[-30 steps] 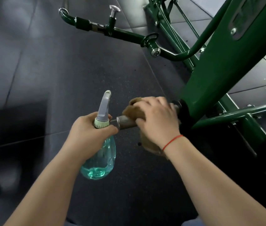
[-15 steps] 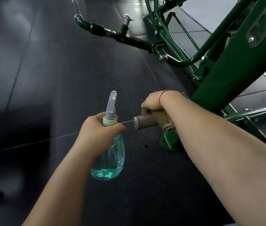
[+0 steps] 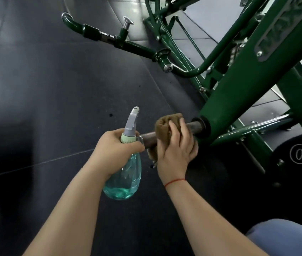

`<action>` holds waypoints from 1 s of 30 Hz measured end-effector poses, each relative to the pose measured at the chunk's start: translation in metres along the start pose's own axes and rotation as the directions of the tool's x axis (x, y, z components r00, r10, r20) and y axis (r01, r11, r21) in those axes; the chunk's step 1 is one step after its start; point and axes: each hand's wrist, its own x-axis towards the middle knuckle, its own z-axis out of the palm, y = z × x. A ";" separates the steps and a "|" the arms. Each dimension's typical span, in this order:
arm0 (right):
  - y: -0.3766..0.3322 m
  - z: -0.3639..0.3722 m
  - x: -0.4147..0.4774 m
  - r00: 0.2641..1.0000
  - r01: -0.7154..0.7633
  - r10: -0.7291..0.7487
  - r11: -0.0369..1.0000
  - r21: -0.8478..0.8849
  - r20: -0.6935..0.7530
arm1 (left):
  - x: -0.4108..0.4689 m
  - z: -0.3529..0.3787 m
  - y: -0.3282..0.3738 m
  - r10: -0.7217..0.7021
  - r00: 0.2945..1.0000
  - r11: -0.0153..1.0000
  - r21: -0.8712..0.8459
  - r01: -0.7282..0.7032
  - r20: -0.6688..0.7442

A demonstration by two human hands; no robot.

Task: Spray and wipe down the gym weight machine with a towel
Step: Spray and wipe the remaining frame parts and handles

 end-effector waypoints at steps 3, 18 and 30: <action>0.007 0.009 -0.001 0.924 -0.335 0.376 0.882 0.331 -0.066 | -0.002 0.002 0.000 0.015 0.999 1.000 0.005 -0.015 0.038; -0.011 -0.005 0.020 0.470 -0.595 0.742 -0.135 0.792 0.479 | 0.002 0.002 -0.005 0.057 0.992 0.990 0.123 -0.071 0.111; -0.011 0.014 0.053 0.414 -0.588 0.421 -0.554 0.590 0.807 | -0.010 -0.015 -0.005 0.091 0.994 0.995 0.037 -0.093 0.053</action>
